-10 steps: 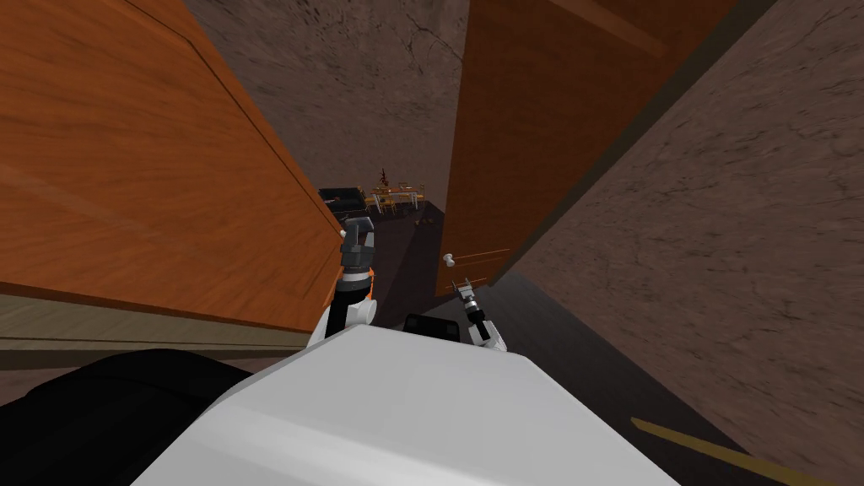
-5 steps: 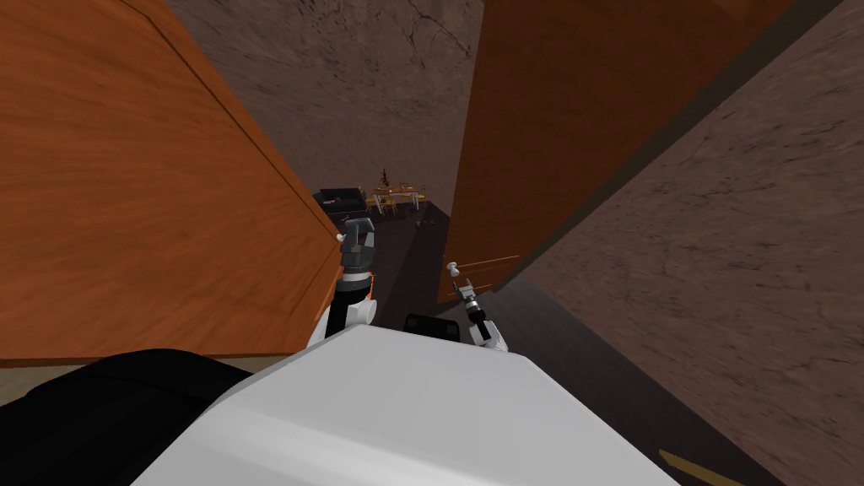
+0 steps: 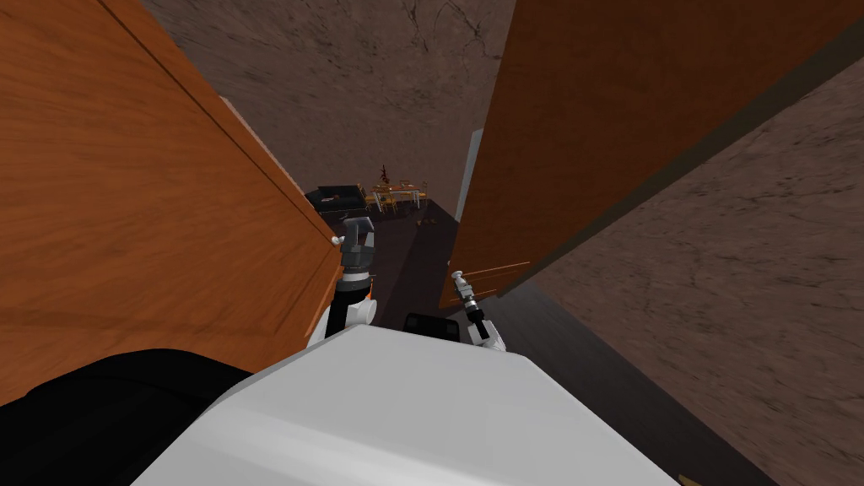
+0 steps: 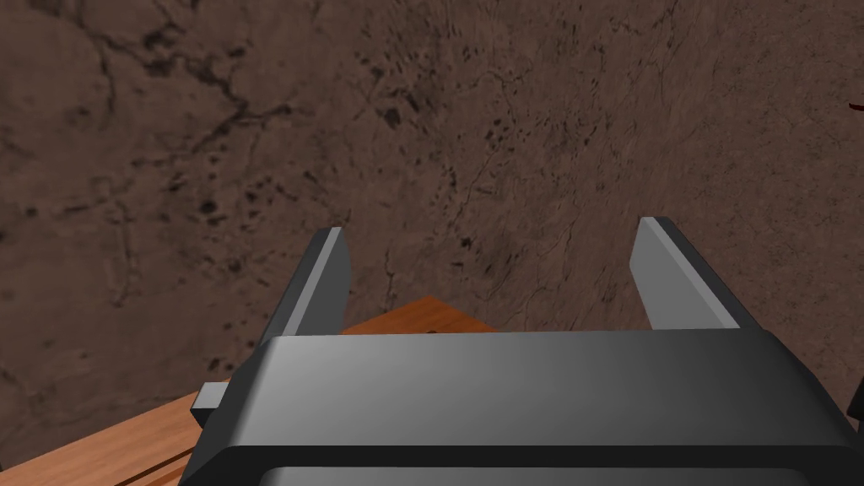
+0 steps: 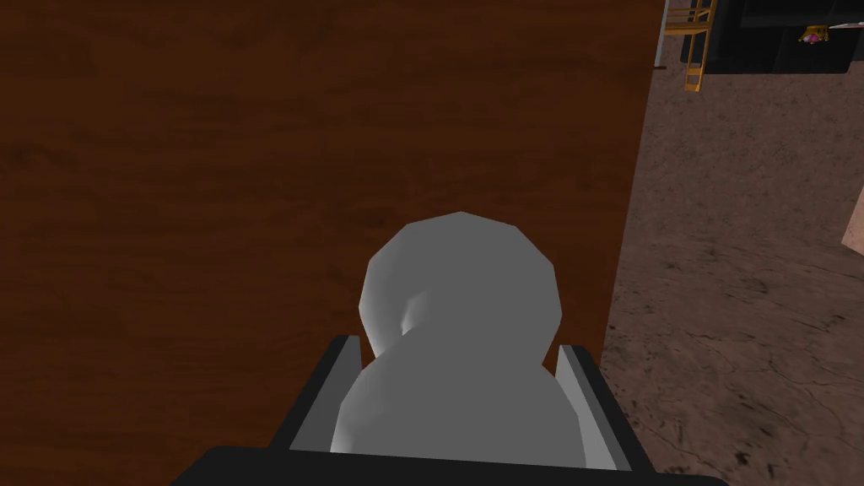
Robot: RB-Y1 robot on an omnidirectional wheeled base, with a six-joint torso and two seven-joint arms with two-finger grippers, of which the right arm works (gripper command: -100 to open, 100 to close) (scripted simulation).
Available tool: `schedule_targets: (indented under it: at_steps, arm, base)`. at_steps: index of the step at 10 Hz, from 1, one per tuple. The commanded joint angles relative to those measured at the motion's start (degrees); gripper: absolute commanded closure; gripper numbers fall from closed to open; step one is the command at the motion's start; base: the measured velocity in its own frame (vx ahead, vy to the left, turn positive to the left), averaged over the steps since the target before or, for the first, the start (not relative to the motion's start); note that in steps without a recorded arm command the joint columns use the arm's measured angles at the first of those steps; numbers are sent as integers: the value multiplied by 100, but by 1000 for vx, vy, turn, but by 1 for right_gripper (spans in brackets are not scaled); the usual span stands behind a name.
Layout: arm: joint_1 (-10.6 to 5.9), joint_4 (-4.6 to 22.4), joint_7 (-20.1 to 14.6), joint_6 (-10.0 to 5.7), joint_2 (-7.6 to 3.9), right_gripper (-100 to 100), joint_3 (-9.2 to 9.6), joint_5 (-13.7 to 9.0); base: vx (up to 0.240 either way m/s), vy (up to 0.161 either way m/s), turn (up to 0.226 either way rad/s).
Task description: Push the door open
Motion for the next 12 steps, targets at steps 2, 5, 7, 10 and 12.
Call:
schedule_targets:
  at_steps: [2,5,7,10,12]
  arm:
    - [4,0,-3,3,-5,100,-2,-1]
    - [4,0,-3,3,-5,100,-2,-1]
    - [-7,40,-277,17,-39,100,38,-103]
    - [-35,71,-626,16,-72,100,86,-246]
    - [-55,94,-879,14,-97,100,120,-350]
  base:
    - [-26,-8,6]
    - [-8,-3,-2]
    - [20,8,-4]
    - [22,20,-5]
    - [30,17,0]
